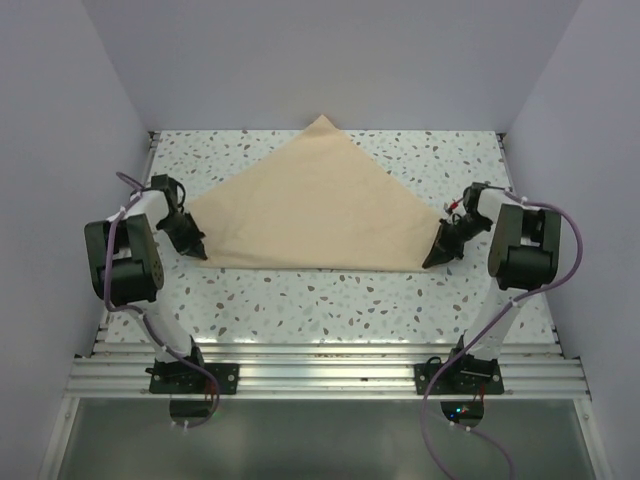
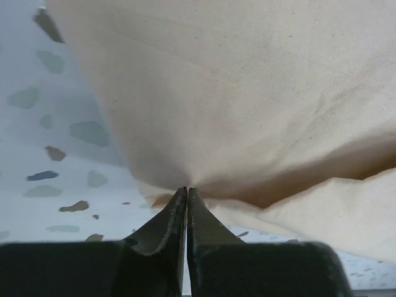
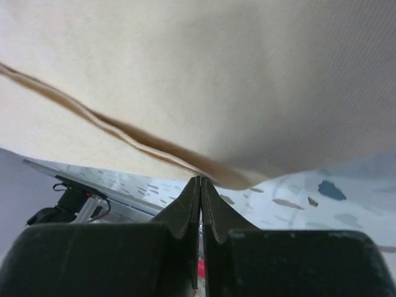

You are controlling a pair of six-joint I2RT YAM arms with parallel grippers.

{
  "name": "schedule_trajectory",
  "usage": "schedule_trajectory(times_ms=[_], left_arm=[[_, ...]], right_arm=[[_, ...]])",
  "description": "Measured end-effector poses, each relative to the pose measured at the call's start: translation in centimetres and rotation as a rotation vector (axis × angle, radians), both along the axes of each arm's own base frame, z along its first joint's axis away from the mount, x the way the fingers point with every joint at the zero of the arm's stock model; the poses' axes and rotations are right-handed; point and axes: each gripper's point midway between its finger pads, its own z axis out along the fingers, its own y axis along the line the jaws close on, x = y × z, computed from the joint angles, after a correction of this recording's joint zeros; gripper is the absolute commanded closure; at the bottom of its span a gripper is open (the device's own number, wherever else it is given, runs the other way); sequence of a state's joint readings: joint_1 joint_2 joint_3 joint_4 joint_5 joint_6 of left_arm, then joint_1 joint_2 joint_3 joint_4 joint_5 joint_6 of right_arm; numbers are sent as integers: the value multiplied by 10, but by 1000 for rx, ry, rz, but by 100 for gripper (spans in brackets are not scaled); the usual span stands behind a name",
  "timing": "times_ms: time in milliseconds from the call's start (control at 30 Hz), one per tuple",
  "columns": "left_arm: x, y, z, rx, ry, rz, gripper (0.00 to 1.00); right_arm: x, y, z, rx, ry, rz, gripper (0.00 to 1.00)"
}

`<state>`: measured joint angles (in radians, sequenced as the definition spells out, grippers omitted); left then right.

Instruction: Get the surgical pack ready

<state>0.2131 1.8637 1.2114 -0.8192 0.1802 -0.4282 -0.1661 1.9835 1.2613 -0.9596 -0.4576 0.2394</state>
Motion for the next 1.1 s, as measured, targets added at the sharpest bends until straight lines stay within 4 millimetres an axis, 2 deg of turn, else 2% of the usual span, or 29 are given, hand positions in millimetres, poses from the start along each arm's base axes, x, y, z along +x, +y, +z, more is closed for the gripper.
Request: schedule_trajectory(times_ms=[100, 200, 267, 333, 400, 667, 867, 933, 1100], left_arm=[[3, 10, 13, 74, -44, -21, 82], [10, 1, 31, 85, -113, -57, 74], [16, -10, 38, 71, -151, -88, 73], [19, -21, 39, 57, -161, -126, 73], [21, -31, 37, 47, -159, -164, 74], [22, -62, 34, -31, -169, -242, 79], [22, -77, 11, -80, -126, -284, 76], [23, -83, 0, -95, -103, -297, 75], [35, -91, 3, -104, -118, -322, 72]], right_arm=[[11, 4, 19, -35, -59, 32, 95], [35, 28, 47, -36, -163, 103, 95], [46, 49, 59, -17, -225, 148, 96], [46, 66, 62, 12, -240, 183, 96], [42, 75, 61, 43, -223, 193, 95], [36, 68, 35, 54, -151, 168, 95], [26, 60, 6, 5, -79, 172, 95], [27, 55, 4, -30, -72, 179, 94], [48, 48, 18, -92, -133, 208, 94]])
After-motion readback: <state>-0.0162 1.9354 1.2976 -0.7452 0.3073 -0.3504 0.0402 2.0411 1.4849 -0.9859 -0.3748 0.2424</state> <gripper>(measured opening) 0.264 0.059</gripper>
